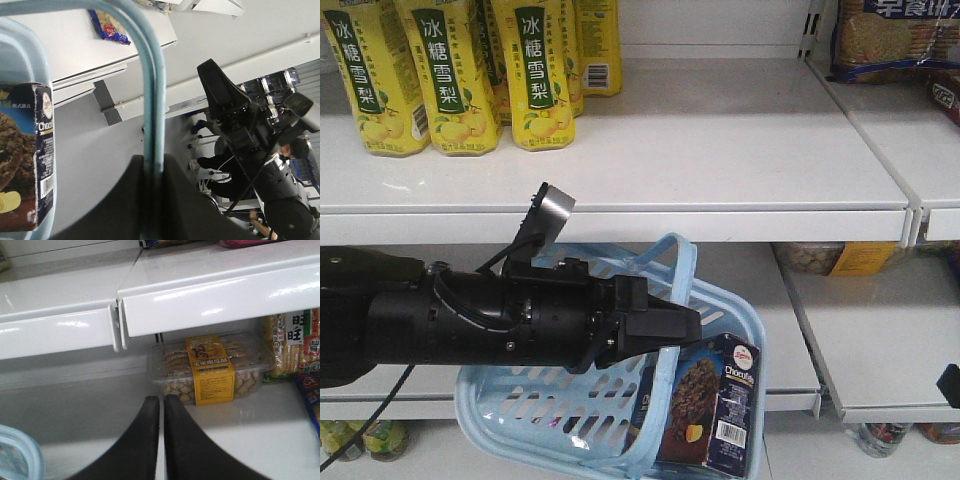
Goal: Left arm holds basket, right arm returns cookies
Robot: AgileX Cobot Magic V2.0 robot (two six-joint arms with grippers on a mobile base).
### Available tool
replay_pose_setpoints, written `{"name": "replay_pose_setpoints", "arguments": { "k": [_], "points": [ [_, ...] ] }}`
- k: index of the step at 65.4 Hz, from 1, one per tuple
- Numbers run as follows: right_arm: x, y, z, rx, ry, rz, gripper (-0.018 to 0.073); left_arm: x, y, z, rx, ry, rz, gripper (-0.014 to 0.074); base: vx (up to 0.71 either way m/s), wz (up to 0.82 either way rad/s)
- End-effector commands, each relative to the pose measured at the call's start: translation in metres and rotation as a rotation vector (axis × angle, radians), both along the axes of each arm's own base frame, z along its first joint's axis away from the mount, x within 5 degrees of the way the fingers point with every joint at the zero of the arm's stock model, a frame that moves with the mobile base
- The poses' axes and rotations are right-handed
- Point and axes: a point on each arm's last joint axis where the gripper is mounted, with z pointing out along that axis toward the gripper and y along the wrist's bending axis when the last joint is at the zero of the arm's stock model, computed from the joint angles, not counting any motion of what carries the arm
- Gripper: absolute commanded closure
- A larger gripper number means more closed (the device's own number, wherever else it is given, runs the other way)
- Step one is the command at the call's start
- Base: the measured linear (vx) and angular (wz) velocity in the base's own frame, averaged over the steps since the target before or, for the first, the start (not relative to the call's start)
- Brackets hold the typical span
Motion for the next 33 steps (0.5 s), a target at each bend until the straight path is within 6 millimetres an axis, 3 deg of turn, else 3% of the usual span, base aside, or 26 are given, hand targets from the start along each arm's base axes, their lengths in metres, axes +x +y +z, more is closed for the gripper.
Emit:
{"name": "replay_pose_setpoints", "arguments": {
  "k": [1,15,33],
  "points": [
    [0.0037,-0.0006,0.0188,-0.027,-0.112,0.000,0.0543,-0.0012,0.0011,0.0308,-0.134,-0.030,0.025,0.0599,0.00,0.00],
    [0.0037,-0.0006,0.0189,-0.044,-0.113,0.002,0.0428,-0.0012,0.0011,0.0308,-0.134,-0.030,0.025,0.0599,0.00,0.00],
    [0.0037,-0.0006,0.0190,-0.023,-0.113,-0.002,0.0113,-0.0012,0.0011,0.0308,-0.134,-0.030,0.025,0.0599,0.00,0.00]
  ]
}}
